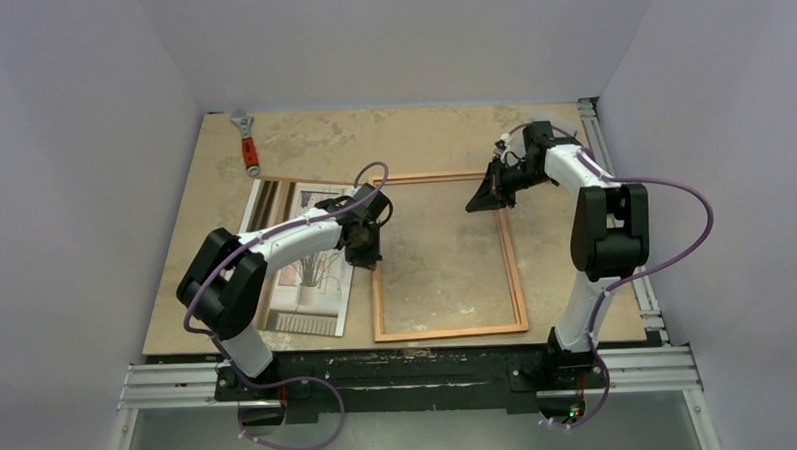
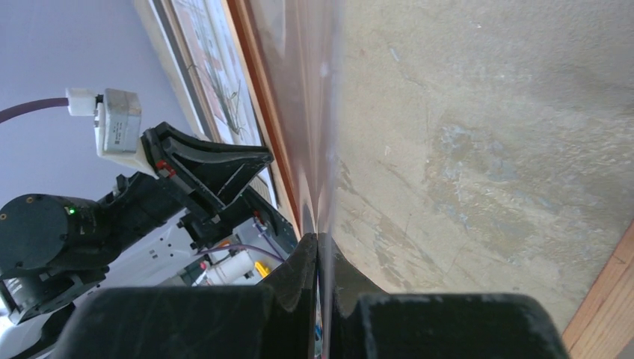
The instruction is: Put the photo into the frame
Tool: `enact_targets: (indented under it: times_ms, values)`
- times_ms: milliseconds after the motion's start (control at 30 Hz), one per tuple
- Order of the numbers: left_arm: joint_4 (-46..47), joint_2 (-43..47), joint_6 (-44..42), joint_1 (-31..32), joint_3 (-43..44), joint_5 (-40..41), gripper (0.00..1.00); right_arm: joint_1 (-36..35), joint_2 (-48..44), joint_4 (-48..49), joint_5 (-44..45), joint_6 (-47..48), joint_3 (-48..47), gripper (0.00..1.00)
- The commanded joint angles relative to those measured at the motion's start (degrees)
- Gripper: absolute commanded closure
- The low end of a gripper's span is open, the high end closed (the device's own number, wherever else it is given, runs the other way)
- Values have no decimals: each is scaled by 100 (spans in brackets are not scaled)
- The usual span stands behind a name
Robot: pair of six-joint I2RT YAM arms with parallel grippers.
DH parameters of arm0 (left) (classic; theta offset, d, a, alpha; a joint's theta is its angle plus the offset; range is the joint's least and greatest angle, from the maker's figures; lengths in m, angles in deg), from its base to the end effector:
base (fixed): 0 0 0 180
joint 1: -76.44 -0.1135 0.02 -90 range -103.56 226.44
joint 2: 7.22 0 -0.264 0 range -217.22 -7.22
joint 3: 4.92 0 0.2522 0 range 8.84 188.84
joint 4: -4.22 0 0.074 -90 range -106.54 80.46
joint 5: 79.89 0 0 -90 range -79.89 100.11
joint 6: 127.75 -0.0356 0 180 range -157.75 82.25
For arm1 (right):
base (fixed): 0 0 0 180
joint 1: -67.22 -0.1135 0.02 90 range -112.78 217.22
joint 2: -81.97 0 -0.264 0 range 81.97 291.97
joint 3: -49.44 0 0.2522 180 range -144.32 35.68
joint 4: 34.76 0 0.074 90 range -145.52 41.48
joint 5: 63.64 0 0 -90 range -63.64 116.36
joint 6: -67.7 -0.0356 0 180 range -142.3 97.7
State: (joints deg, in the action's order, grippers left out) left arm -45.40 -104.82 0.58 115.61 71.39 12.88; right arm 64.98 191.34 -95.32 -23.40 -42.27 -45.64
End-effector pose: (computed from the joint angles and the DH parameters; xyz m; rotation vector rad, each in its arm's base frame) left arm 0.2536 -0.2044 0.1801 0.0093 2.8416 -0.2455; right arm 0.3760 0.0419 0.2067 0.2572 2.7537 1.3269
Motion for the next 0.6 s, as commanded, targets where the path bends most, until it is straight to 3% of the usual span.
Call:
enact_targets:
  times_ms: [0,367,567]
  values:
    - [-76,-512,-167,73,-279,423,100,-49,-96,255,205,145,-66,100]
    - [-120,-562,-169,101,-243,449,100,-224,-202,803,184,-139,457,100]
    - [-134,-573,-165,108,-235,476,100,-234,-462,1538,-287,-503,971,100]
